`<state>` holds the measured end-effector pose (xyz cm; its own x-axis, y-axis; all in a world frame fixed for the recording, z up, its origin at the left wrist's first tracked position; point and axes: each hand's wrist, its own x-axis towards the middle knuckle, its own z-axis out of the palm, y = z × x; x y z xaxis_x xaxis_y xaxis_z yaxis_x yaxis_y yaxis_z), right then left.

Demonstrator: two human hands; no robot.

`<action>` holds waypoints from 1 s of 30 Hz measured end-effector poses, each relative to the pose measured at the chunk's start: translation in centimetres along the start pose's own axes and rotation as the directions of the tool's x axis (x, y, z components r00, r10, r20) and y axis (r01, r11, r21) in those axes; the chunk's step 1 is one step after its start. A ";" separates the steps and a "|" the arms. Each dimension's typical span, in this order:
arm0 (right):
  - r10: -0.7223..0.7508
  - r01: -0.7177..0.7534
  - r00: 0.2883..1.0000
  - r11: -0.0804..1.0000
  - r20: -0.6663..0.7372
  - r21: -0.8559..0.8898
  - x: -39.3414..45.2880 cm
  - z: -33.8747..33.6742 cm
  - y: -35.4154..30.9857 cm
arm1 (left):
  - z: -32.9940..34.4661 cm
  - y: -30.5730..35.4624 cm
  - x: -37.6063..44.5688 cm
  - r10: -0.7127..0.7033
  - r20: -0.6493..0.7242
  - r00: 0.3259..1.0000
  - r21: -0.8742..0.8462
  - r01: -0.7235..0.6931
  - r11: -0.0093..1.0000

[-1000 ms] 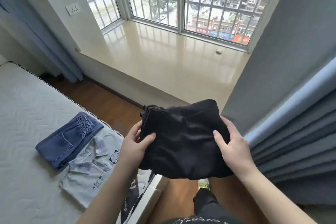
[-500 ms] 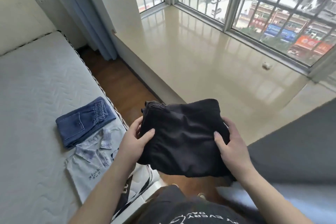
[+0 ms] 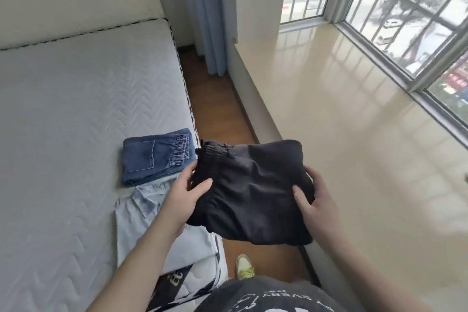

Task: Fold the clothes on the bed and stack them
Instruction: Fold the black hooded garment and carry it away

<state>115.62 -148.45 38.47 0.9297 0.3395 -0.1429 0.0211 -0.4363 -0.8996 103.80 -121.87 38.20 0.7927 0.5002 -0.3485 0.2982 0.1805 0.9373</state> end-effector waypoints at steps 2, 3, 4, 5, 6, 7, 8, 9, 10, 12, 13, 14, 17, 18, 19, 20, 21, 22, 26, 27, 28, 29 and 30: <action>-0.008 0.008 0.999 1.000 0.039 0.004 2.1 1.1 -0.5 | -1.1 0.3 1.1 -0.004 -0.033 0.999 0.005 0.004 1.000; -0.008 0.008 0.998 1.000 0.055 0.005 2.9 1.7 -0.7 | -1.6 0.3 1.5 -0.009 -0.047 0.999 0.011 0.010 1.000; -0.012 0.012 0.997 1.000 0.073 -0.003 3.8 2.3 -0.9 | -2.0 0.4 1.8 -0.014 -0.066 0.998 0.018 0.016 1.000; -0.021 0.022 0.996 1.000 0.090 -0.009 4.5 2.8 -1.0 | -2.3 0.5 2.2 -0.015 -0.085 0.996 0.022 0.017 1.000; -0.031 0.032 0.994 0.999 0.109 -0.010 5.3 3.3 -1.1 | -2.6 0.6 2.6 -0.017 -0.107 0.994 0.018 0.019 1.000; -0.039 0.040 0.991 0.999 0.132 -0.006 6.2 3.8 -1.3 | -2.8 0.7 3.1 -0.022 -0.131 0.991 0.010 0.024 1.000; -0.044 0.045 0.987 0.999 0.153 0.000 7.1 4.2 -1.5 | -3.1 0.7 3.5 -0.030 -0.153 0.988 -0.002 0.030 1.000; -0.051 0.050 0.984 0.999 0.170 0.010 8.2 4.6 -1.7 | -3.3 0.7 3.9 -0.038 -0.171 0.985 -0.016 0.035 0.999; -0.057 0.054 0.980 0.998 0.189 0.017 9.2 4.9 -1.8 | -3.5 0.7 4.3 -0.049 -0.188 0.981 -0.029 0.044 0.999; -0.061 0.063 0.971 0.998 0.233 0.002 11.2 5.6 -2.3 | -3.8 0.8 4.8 -0.062 -0.236 0.970 -0.048 0.052 0.997; -0.065 0.069 0.966 0.998 0.252 -0.007 12.1 6.0 -2.6 | -3.8 1.0 5.0 -0.058 -0.270 0.961 -0.046 0.047 0.998; -0.071 0.077 0.959 0.997 0.273 -0.012 13.0 6.3 -2.9 | -3.9 1.3 5.2 -0.052 -0.307 0.950 -0.040 0.042 0.998; -0.086 0.102 0.931 0.994 0.354 -0.026 15.6 7.6 -3.8 | -4.3 2.3 5.9 -0.027 -0.403 0.915 -0.041 0.012 0.999; -0.082 0.102 0.919 0.994 0.385 -0.031 16.4 8.2 -4.0 | -4.5 2.5 6.1 -0.023 -0.428 0.903 -0.049 0.002 0.999; -0.076 0.100 0.907 0.994 0.414 -0.036 17.1 8.8 -4.2 | -4.7 2.6 6.3 -0.022 -0.454 0.891 -0.061 -0.007 0.998; -0.077 0.104 0.895 0.994 0.439 -0.039 17.7 9.4 -4.5 | -4.9 2.7 6.5 -0.019 -0.477 0.879 -0.067 -0.015 0.998; -0.084 0.116 0.885 0.992 0.458 -0.042 18.3 10.0 -4.8 | -5.2 2.9 6.6 -0.013 -0.495 0.869 -0.065 -0.023 0.998; -0.092 0.130 0.876 0.990 0.473 -0.048 18.9 10.7 -5.0 | -5.5 3.0 6.8 -0.009 -0.508 0.861 -0.060 -0.025 0.998; -0.097 0.153 0.849 0.986 0.520 -0.067 20.7 13.8 -5.9 | -7.6 2.6 7.8 -0.007 -0.546 0.838 -0.069 -0.036 0.997; -0.094 0.153 0.845 0.986 0.526 -0.070 21.1 14.9 -6.1 | -8.4 2.4 8.1 -0.011 -0.555 0.832 -0.069 -0.033 0.997; -0.088 0.148 0.841 0.987 0.533 -0.071 21.4 15.9 -6.3 | -9.3 2.2 8.4 -0.018 -0.565 0.825 -0.070 -0.026 0.997; -0.084 0.144 0.837 0.987 0.541 -0.070 21.7 17.0 -6.5 | -10.3 1.9 8.8 -0.023 -0.574 0.819 -0.070 -0.020 0.997; -0.080 0.140 0.834 0.988 0.546 -0.069 22.0 18.2 -6.8 | -11.3 1.5 9.2 -0.028 -0.577 0.817 -0.067 -0.014 0.998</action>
<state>129.28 -122.88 33.90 0.5727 0.7732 -0.2724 0.1765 -0.4408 -0.8801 105.57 -107.45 36.45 0.3325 0.8917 -0.3071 0.2510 0.2302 0.9402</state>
